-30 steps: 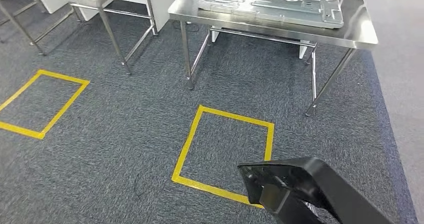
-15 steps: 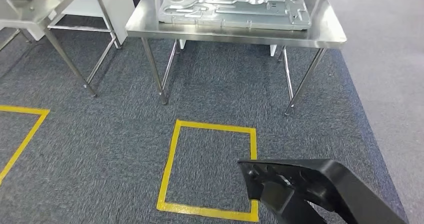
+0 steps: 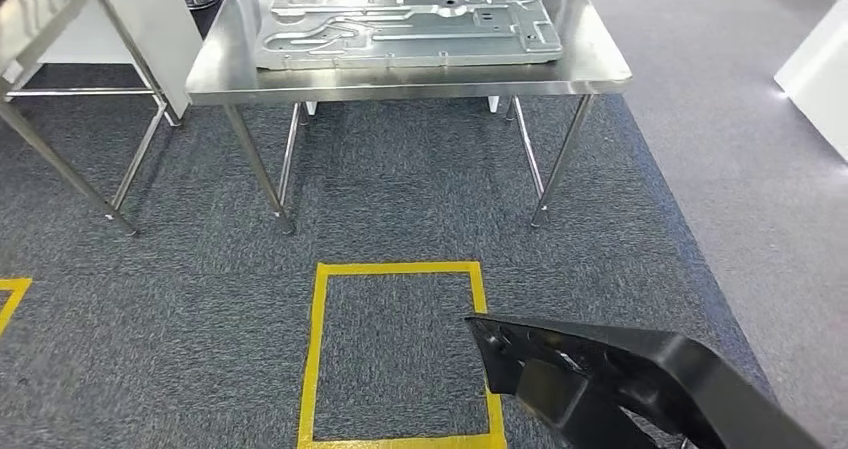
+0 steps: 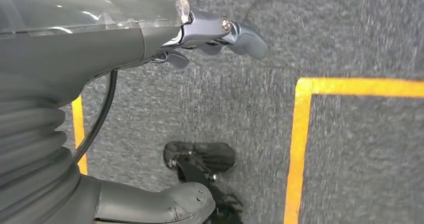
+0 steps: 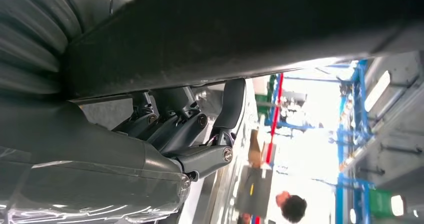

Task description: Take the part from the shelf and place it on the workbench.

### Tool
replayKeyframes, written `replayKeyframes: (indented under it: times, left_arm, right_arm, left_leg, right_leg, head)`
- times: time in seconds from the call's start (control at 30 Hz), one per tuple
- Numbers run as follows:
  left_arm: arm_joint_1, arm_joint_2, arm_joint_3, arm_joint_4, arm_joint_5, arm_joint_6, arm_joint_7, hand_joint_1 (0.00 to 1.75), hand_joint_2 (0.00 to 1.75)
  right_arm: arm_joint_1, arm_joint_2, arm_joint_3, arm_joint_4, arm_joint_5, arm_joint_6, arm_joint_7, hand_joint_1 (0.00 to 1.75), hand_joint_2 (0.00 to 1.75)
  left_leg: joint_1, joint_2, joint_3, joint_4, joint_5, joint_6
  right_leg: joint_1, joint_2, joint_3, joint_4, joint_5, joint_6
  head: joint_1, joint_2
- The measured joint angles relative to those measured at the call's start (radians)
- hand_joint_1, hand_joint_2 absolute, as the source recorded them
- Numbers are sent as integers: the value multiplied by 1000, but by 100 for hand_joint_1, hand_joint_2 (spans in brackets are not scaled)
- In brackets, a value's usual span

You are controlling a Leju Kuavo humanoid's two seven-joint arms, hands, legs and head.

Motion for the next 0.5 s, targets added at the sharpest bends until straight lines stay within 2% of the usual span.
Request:
replayKeyframes:
  times: [0.03, 0.07, 0.13, 0.17, 0.2, 0.23, 0.27, 0.3, 0.33, 0.37, 0.4, 0.43, 0.5]
  left_arm:
    - [-1, 0, 0, 0, 0, 0, 0, 0, 175]
    - [-2, 0, 0, 0, 1, 0, 0, 0, 175]
    - [-4, 0, 1, 0, 1, 0, 0, 0, 175]
    - [-3, 1, 2, 0, 2, 0, 1, 0, 175]
    - [-2, 2, 3, 0, 2, 0, 1, 0, 175]
    - [1, 3, 4, 0, 2, 0, 2, 0, 175]
    - [3, 4, 4, 0, 2, -1, 4, 0, 175]
    - [4, 5, 5, 0, 2, -1, 4, 0, 175]
    - [5, 6, 5, 0, 2, -2, 5, 0, 175]
    - [5, 7, 6, 0, 3, -3, 6, 0, 175]
    - [4, 8, 7, 0, 3, -4, 6, 0, 175]
    - [4, 9, 9, 0, 3, -5, 6, 0, 175]
    - [2, 9, 13, 0, 3, -5, 6, 0, 175]
  right_arm:
    - [2, 0, 0, -1, 2, -7, 1, 175, 175]
    - [4, -1, 0, -1, 4, -15, 3, 175, 175]
    - [5, -6, 1, -2, 7, -29, 7, 175, 175]
    - [4, -8, 3, -2, 9, -35, 8, 175, 175]
    - [3, -11, 5, -3, 11, -40, 9, 175, 175]
    - [3, -12, 8, -3, 14, -44, 9, 175, 175]
    - [4, -12, 10, -3, 16, -47, 10, 175, 175]
    - [4, -12, 12, -3, 19, -52, 11, 175, 175]
    - [4, -12, 14, -3, 21, -59, 14, 175, 175]
    - [4, -12, 15, -3, 25, -67, 16, 175, 175]
    - [3, -12, 17, -3, 28, -75, 19, 175, 175]
    - [3, -12, 18, -3, 32, -82, 22, 175, 175]
    - [3, -12, 19, -3, 36, -90, 25, 175, 175]
  left_leg:
    - [-1, 10, 6, -4, -3, -6]
    - [0, 3, 11, -1, -8, -11]
    - [3, -45, -7, 55, -43, -24]
    - [6, -73, -36, 114, -73, -28]
    - [8, -89, -73, 181, -103, -32]
    - [10, -95, -108, 238, -121, -35]
    - [12, -96, -132, 266, -118, -37]
    - [13, -96, -137, 257, -94, -39]
    - [15, -96, -125, 210, -53, -40]
    - [17, -96, -102, 143, -8, -39]
    - [16, -97, -78, 80, 23, -36]
    - [15, -98, -61, 37, 40, -29]
    - [10, -99, -53, 13, 39, -12]
  right_leg:
    - [-3, 14, 2, -5, 2, -4]
    - [-7, 26, 6, -13, 5, -6]
    - [-16, 43, 17, -27, 11, -14]
    - [-17, 49, 20, -29, 11, -17]
    - [-17, 56, 21, -30, 9, -20]
    - [-17, 63, 23, -29, 7, -21]
    - [-18, 71, 26, -29, 4, -20]
    - [-18, 77, 30, -29, 0, -18]
    - [-19, 82, 36, -28, -5, -15]
    - [-20, 85, 42, -27, -11, -11]
    - [-19, 87, 48, -24, -17, -5]
    - [-18, 89, 51, -22, -23, 1]
    - [-17, 92, 54, -21, -29, 13]
  head:
    - [0, 0]
    - [0, 0]
    - [0, 0]
    - [0, 0]
    - [0, 0]
    - [0, 0]
    - [0, 0]
    - [0, 0]
    - [0, 0]
    - [0, 0]
    - [0, 0]
    - [0, 0]
    - [0, 0]
